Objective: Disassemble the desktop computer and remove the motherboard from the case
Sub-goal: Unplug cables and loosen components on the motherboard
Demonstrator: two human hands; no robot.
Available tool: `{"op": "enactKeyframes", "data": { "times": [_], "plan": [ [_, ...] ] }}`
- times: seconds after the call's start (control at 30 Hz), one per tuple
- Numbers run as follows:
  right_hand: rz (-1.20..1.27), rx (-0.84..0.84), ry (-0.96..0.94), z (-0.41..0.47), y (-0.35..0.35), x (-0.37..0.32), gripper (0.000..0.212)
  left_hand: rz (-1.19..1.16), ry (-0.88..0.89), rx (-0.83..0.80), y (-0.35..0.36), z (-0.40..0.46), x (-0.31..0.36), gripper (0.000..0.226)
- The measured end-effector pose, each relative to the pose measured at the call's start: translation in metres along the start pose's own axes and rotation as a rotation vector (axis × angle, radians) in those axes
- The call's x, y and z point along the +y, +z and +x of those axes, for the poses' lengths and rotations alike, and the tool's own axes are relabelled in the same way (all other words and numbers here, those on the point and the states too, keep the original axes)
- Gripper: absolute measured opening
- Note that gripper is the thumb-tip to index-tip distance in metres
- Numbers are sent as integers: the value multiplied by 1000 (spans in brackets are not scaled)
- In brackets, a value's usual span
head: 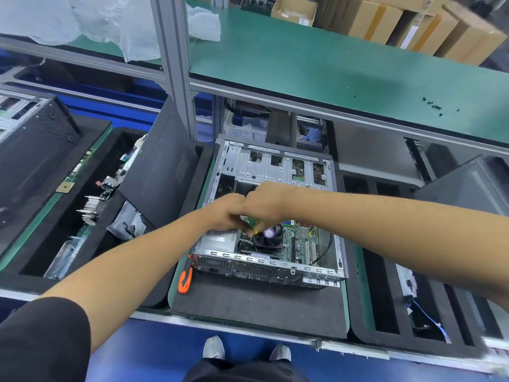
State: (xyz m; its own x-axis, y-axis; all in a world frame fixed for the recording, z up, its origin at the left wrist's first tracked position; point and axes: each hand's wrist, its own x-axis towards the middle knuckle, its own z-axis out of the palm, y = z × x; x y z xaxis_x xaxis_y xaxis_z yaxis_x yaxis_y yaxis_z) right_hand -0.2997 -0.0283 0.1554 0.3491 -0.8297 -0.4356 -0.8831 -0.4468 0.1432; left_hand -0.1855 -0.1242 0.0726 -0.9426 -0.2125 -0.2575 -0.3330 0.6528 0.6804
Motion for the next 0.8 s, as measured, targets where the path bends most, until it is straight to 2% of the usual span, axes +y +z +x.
{"op": "enactKeyframes", "data": {
  "times": [0.07,0.13,0.27,0.37,0.47,0.6,0.7,0.8],
  "plan": [
    [122,42,219,2,6,-4,51,-80,-17,62,3,-1,-1,38],
    [163,16,361,4,9,-7,54,-66,-39,99,4,0,-2,49],
    [352,-108,463,11,8,-14,40,-22,-15,108,6,1,-2,67],
    [277,-97,336,9,1,-13,32,-4,-7,129,6,-1,-4,65],
    [57,-89,39,2,-11,-5,29,-14,-13,32,1,-1,-1,55],
    [-265,-80,-297,8,-16,-2,29,150,83,-90,-8,5,2,35],
    [-410,-31,-403,8,-16,8,36,66,76,-105,-14,3,-3,25],
    [-351,9,-377,6,-10,12,44,2,62,-6,-9,1,-7,41]
  ]
}}
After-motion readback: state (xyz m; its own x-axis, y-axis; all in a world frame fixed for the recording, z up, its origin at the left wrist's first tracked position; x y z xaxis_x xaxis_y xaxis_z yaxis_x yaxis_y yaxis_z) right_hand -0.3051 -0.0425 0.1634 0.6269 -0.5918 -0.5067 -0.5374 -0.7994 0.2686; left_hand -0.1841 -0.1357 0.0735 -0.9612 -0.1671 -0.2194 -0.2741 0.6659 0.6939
